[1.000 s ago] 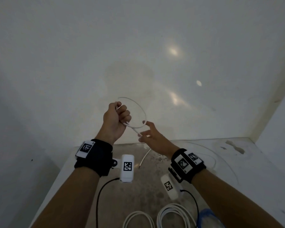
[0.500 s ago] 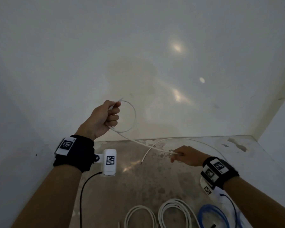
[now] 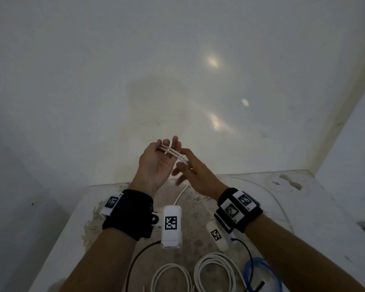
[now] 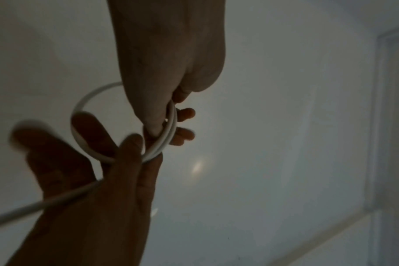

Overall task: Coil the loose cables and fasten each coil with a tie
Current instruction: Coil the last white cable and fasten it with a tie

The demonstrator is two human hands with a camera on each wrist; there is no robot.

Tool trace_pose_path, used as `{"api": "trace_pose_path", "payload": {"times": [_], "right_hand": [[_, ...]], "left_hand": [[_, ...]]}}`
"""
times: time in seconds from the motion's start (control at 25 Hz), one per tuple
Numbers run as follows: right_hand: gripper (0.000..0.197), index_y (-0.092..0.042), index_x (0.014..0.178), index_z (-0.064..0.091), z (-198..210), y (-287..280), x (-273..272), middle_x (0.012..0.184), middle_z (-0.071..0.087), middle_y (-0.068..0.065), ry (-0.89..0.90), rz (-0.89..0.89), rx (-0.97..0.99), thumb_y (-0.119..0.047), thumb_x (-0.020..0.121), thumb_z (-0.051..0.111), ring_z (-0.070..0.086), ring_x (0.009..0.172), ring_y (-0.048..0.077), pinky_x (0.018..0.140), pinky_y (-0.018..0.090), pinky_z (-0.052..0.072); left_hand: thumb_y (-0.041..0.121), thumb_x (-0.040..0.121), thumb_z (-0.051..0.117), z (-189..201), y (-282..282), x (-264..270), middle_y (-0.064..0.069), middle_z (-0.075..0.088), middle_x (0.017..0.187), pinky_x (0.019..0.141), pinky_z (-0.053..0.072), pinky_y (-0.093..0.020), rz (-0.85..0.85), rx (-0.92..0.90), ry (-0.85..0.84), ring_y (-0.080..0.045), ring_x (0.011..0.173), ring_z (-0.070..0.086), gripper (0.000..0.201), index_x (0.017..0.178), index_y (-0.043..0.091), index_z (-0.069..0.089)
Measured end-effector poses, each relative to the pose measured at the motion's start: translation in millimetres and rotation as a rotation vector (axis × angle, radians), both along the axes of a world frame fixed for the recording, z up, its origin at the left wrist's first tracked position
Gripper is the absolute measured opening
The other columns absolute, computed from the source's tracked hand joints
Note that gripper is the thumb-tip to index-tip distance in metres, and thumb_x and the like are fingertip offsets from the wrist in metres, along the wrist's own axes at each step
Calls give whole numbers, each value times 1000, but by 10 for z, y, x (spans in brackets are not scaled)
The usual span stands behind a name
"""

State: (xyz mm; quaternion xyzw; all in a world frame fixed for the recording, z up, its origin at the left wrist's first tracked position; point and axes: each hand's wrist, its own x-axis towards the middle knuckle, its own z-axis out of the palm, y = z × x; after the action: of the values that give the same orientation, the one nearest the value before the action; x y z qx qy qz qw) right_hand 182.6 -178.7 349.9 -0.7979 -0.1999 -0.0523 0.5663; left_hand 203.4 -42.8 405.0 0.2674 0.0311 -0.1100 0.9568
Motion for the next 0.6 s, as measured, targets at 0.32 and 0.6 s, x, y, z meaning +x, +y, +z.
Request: {"api": "trace_pose_path", "payload": {"times": [0.32,0.6], "right_hand": [[32,-11,93,62,299,-454,51,61,38,-5,347,88,-68,-27,106,37,29,47,8,43,20,25],[14,-18,109,53,386,-576,-24,85,57,-1,265,-40,-124,-14,97,46,40,53,13,49,25,36]], "left_hand": [[57,87,57,-151,264,-120,2,56,102,80,43,-32,574,1670,-668,-15,91,55,41,104,20,51],[25,105,29,-78,66,19,4,45,63,57,44,-35,-104,1705,-707,-18,54,44,40,86,17,63]]}}
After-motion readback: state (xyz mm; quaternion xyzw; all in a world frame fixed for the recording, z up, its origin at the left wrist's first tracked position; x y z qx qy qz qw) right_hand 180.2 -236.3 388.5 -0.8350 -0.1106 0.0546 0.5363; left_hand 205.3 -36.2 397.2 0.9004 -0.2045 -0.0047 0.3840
